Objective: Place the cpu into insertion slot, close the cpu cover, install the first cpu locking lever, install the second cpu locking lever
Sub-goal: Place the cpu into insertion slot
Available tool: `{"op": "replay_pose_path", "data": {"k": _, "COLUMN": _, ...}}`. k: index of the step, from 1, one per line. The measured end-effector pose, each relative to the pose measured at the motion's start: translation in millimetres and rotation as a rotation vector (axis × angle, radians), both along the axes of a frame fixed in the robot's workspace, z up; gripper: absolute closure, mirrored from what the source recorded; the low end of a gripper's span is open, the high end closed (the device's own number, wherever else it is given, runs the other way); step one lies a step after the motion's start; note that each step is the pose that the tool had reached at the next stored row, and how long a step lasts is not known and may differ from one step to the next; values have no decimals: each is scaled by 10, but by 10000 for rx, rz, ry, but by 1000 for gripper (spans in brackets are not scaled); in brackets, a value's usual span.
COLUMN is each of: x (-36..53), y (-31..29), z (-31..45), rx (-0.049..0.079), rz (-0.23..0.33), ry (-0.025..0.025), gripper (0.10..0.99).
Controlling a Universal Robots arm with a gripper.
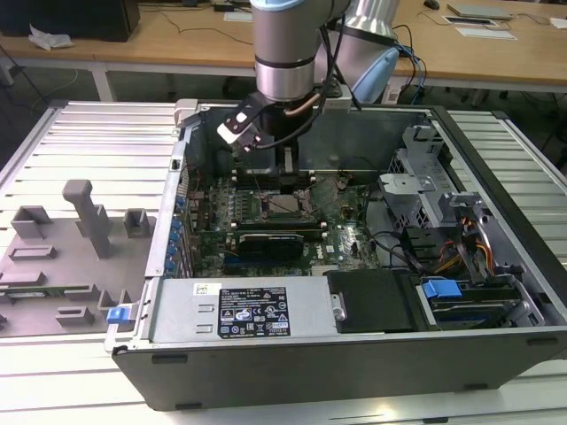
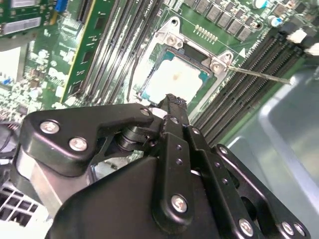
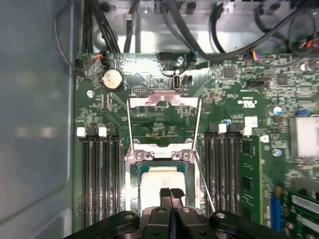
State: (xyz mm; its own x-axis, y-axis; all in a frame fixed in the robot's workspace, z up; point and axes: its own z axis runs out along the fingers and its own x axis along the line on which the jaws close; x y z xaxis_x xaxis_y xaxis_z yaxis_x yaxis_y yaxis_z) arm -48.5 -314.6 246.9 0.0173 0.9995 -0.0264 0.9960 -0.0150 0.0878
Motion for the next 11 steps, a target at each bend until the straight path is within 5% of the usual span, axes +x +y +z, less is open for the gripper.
{"op": "replay_pose_path", "data": {"k": 2, "x": 0, "y": 0, "z": 98, "rx": -1, "rz": -1, "ry": 0, "gripper": 980}}
{"op": "replay_pose_path", "data": {"k": 11, "x": 0, "y": 0, "z": 107, "rx": -1, "rz": -1, "ry": 0, "gripper": 980}}
